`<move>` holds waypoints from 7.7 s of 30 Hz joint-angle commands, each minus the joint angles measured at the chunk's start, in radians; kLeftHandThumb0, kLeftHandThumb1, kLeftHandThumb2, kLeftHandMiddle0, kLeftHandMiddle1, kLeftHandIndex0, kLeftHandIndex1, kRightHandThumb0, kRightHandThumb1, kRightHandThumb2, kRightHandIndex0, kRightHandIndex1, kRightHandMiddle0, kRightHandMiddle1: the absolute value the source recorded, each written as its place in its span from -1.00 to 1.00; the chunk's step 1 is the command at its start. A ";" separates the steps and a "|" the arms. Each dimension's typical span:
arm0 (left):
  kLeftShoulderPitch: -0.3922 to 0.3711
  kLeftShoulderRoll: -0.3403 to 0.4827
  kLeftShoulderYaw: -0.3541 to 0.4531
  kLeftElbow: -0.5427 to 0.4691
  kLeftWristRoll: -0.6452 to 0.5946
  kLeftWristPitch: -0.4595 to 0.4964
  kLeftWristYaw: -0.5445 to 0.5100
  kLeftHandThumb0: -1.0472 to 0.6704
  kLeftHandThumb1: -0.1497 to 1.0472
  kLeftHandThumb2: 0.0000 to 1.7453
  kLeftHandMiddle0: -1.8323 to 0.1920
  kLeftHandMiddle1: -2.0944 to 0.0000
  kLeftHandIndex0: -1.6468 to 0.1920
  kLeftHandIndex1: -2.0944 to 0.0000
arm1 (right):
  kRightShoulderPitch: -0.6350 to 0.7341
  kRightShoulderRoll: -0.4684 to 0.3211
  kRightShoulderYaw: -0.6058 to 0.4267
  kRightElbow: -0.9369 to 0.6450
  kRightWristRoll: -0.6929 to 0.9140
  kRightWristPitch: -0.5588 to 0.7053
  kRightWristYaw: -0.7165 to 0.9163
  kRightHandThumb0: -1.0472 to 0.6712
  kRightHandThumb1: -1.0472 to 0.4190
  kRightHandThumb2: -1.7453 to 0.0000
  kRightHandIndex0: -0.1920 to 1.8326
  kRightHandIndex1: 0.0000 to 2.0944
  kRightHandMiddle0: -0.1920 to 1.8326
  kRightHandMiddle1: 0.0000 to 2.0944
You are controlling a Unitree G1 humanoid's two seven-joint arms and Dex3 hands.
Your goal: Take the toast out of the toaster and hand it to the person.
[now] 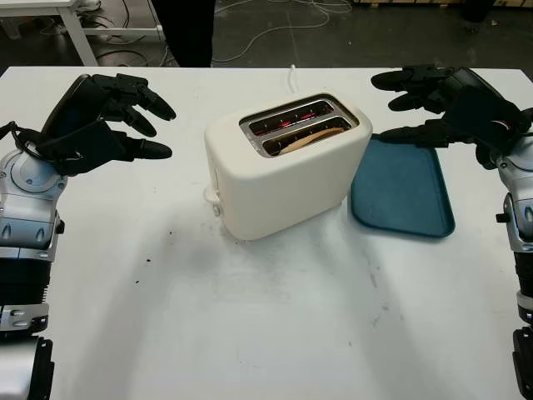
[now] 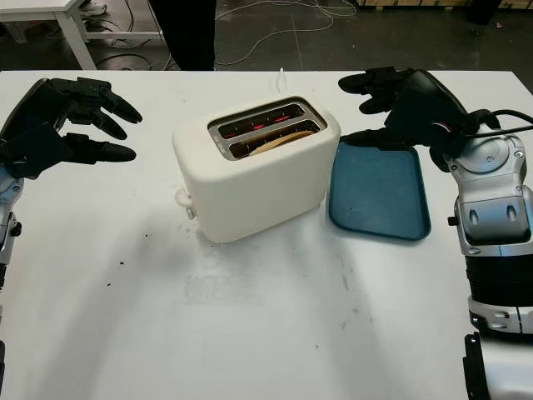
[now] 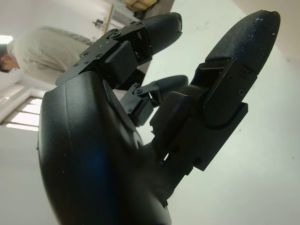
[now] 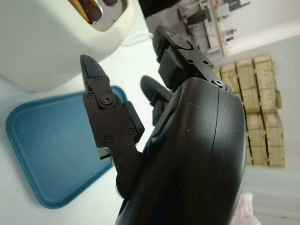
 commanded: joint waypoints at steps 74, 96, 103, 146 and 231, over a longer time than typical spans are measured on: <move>0.004 -0.001 0.002 -0.003 -0.008 -0.001 0.008 -1.00 0.26 -1.00 -0.06 0.22 -0.13 0.32 | -0.004 0.000 -0.004 0.002 0.013 -0.012 0.008 0.06 -0.63 1.00 -0.67 -0.17 -0.29 -0.99; 0.007 -0.001 0.001 -0.007 -0.005 0.001 0.011 -1.00 0.27 -1.00 -0.06 0.21 -0.13 0.31 | 0.001 -0.003 -0.003 0.008 0.008 -0.029 0.003 0.05 -0.63 1.00 -0.66 -0.17 -0.28 -0.99; 0.009 -0.004 0.004 -0.015 -0.006 0.011 0.014 -1.00 0.24 -1.00 -0.06 0.21 -0.13 0.31 | 0.001 -0.002 -0.004 0.006 0.007 -0.023 0.002 0.03 -0.63 1.00 -0.66 -0.18 -0.28 -0.99; 0.011 -0.004 0.005 -0.007 0.001 -0.002 0.018 -1.00 0.25 -1.00 -0.06 0.19 -0.13 0.30 | 0.004 -0.002 0.007 -0.007 -0.013 -0.015 -0.006 -0.01 -0.62 1.00 -0.63 -0.20 -0.27 -0.99; 0.034 -0.012 0.015 -0.022 -0.028 0.001 0.018 -1.00 0.25 -1.00 -0.01 0.14 -0.09 0.25 | 0.051 0.006 -0.023 -0.042 0.057 -0.040 -0.001 -0.05 -0.63 1.00 -0.64 -0.18 -0.26 -0.99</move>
